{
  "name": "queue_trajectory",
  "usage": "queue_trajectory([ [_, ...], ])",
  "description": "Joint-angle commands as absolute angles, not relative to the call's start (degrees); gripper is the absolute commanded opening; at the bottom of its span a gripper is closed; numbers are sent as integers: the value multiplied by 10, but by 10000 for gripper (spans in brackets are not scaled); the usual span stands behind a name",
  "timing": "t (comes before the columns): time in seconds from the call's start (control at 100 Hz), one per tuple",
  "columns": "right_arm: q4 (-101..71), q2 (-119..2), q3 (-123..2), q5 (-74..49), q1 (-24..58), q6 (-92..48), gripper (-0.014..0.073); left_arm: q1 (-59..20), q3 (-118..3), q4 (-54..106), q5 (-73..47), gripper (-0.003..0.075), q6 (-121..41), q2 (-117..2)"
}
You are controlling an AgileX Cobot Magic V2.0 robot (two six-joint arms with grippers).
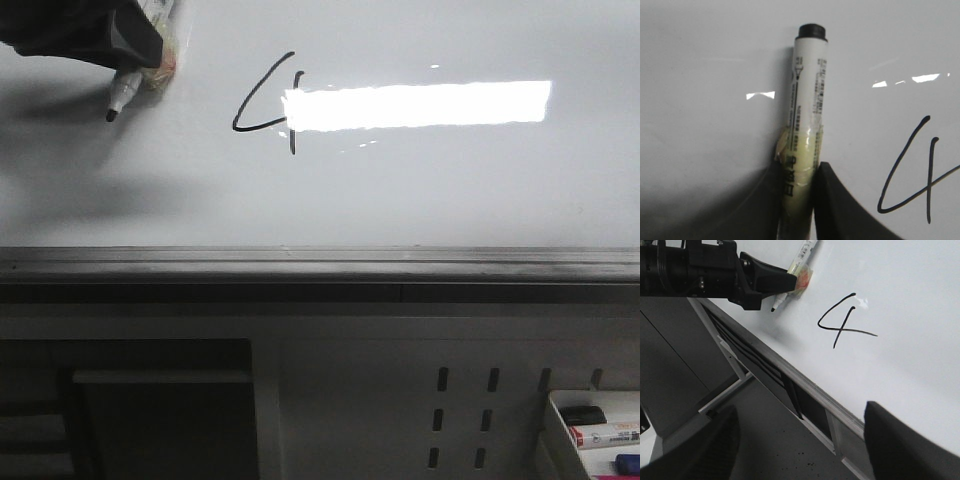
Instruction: Write number 4 on whiteboard
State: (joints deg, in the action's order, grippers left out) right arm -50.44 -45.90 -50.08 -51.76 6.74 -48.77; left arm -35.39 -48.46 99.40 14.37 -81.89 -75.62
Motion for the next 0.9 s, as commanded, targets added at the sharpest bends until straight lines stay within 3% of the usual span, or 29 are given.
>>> queue_trajectory([
  [0.0, -533, -455, -515, -489, 65, -490, 469, -334, -503, 981, 160, -20, -806, -756],
  [0.24, -533, -455, -515, -489, 65, -490, 469, -299, -503, 977, 60, 10, -801, -758],
  [0.31, -533, -455, -515, -489, 65, -490, 469, -298, -503, 973, 57, 81, -801, -758],
  [0.5, -533, -455, -515, -489, 65, -490, 469, -298, -503, 972, 56, 370, -801, -758],
  [0.6, -533, -455, -515, -489, 65, -490, 469, -298, -503, 972, 56, 453, -802, -756],
  [0.89, -533, -455, -515, -485, 65, -490, 469, -299, -488, 906, 43, 496, -802, -696],
])
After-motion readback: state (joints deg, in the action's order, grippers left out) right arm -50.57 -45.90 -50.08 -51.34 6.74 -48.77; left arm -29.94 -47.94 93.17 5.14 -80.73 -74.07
